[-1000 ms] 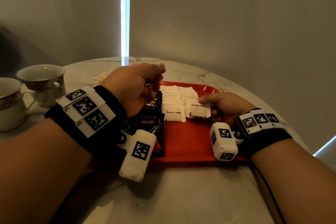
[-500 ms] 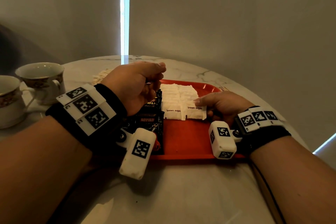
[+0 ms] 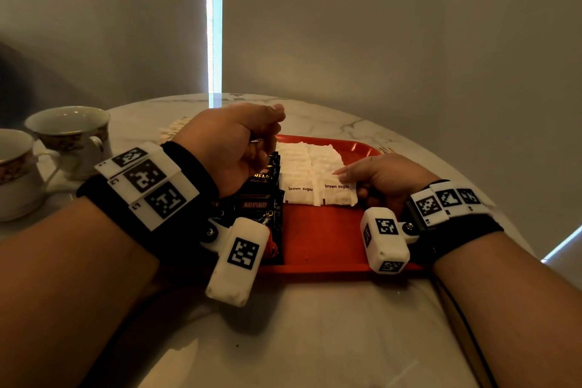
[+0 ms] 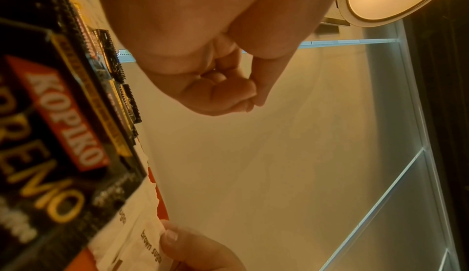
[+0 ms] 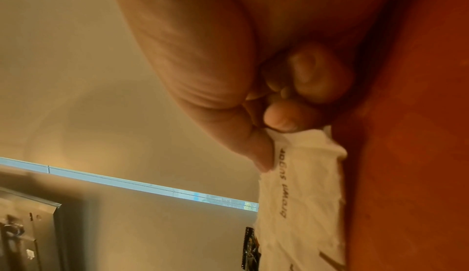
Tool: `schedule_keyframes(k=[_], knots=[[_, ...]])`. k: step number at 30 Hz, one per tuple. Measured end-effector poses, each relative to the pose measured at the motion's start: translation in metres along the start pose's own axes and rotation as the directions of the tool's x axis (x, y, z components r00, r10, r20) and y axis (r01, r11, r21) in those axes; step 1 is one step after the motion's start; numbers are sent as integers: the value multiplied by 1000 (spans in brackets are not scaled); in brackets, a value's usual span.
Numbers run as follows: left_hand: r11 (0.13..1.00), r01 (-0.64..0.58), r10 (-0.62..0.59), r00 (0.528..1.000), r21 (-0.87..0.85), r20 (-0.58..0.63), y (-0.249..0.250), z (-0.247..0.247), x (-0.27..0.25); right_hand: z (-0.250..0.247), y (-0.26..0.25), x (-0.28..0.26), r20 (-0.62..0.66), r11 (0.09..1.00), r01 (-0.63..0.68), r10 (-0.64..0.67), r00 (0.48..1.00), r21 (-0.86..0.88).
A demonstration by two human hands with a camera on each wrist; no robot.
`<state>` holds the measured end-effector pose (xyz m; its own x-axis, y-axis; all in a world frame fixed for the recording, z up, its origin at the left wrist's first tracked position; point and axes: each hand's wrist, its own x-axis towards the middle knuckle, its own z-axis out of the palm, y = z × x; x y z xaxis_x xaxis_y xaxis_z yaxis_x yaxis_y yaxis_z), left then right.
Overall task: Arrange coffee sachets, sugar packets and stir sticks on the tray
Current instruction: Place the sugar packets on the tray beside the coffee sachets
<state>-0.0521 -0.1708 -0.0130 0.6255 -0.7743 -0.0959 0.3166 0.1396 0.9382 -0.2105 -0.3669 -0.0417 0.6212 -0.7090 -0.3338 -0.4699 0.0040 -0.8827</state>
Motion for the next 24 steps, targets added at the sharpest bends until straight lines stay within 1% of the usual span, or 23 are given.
schedule_keyframes(k=[6,9,11,13,16,17,18,20,22,24], knots=[[1000,3,-3,1000,-1,-3,1,1,-1,-1,0,3,-7,997,9,-10,1000,-80],[1000,5,-5,1000,6,-1,1,1,-2,-2,0,4,-20,996,23,-25,999,-87],[1000,4,-4,1000,9,5,2,1,-2,-3,1,5,-33,997,6,-8,999,-76],[1000,5,-6,1000,11,11,3,1,-3,-3,2,5,-52,1000,-12,11,999,-23],[1000,13,-12,999,-6,52,4,3,-5,0,-3,1,-109,991,49,-35,993,129],[1000,13,-12,998,-14,66,4,4,-6,1,-5,-2,-98,985,62,-47,994,164],[1000,11,-10,997,-17,74,5,4,-7,2,-8,-6,-56,981,60,-50,997,184],[1000,4,-3,997,-17,80,5,6,-9,6,-13,-14,110,983,10,-30,993,182],[1000,-1,3,997,-20,77,5,6,-9,13,-17,-21,281,991,-39,1,960,129],[1000,-4,5,998,-20,69,5,6,-9,20,-18,-22,374,996,-43,13,927,72]])
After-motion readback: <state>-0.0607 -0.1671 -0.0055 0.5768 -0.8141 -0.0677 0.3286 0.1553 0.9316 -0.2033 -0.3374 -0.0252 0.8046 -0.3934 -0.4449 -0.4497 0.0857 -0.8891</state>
